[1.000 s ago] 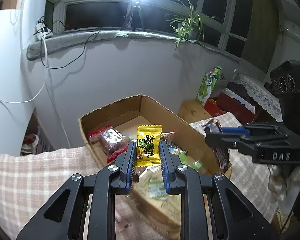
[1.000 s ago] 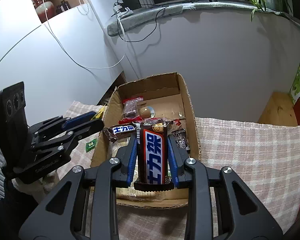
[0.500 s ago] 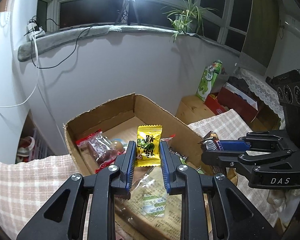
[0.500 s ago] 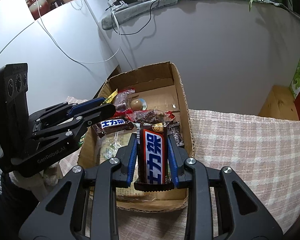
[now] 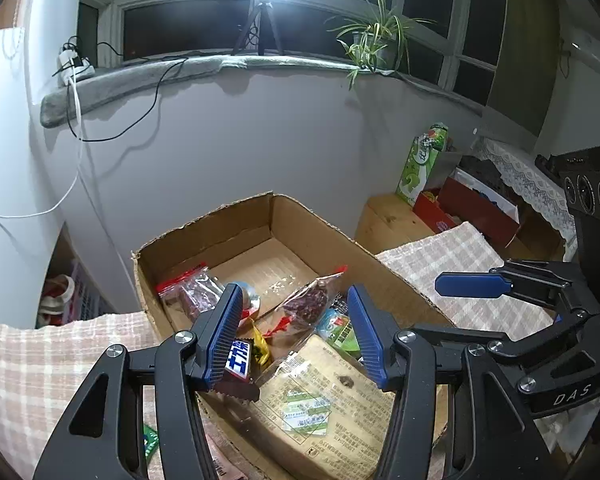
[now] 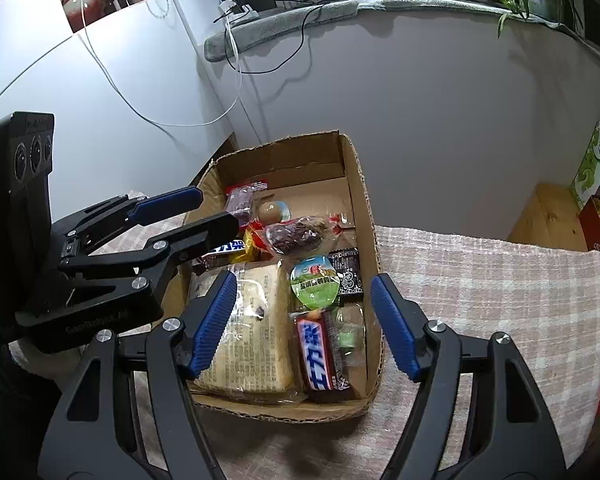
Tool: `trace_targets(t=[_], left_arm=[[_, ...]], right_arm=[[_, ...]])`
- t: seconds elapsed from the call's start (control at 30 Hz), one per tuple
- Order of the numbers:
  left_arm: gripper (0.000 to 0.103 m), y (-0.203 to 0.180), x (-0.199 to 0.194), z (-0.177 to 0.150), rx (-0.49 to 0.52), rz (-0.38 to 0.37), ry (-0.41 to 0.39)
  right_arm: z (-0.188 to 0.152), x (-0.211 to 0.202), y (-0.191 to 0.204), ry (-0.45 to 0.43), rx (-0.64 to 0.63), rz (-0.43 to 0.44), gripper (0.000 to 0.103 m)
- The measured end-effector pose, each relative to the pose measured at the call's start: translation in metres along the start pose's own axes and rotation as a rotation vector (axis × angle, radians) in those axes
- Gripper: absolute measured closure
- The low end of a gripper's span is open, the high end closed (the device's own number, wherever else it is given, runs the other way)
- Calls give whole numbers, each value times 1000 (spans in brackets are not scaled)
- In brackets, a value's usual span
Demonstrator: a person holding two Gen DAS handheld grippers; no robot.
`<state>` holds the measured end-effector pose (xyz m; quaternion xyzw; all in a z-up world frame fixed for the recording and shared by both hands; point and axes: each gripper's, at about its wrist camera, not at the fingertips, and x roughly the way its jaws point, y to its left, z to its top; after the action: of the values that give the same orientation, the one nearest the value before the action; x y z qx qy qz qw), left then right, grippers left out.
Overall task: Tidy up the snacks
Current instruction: 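Open both grippers to drop the Snickers and yellow candy into the box, then move both grippers back toward the green candy and pink packet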
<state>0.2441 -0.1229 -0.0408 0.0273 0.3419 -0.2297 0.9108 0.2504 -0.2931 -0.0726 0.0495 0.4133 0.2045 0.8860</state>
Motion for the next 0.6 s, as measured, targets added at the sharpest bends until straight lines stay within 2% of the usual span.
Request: trace_targets(t=[0.23, 0.6], left_arm=[[49, 5, -6, -2, -9, 2, -6], [49, 45, -50, -11, -66, 43, -50]], right_arm=[[-3, -2, 0, 8, 10, -1, 29], [-14, -21, 27, -34, 0, 58, 29]])
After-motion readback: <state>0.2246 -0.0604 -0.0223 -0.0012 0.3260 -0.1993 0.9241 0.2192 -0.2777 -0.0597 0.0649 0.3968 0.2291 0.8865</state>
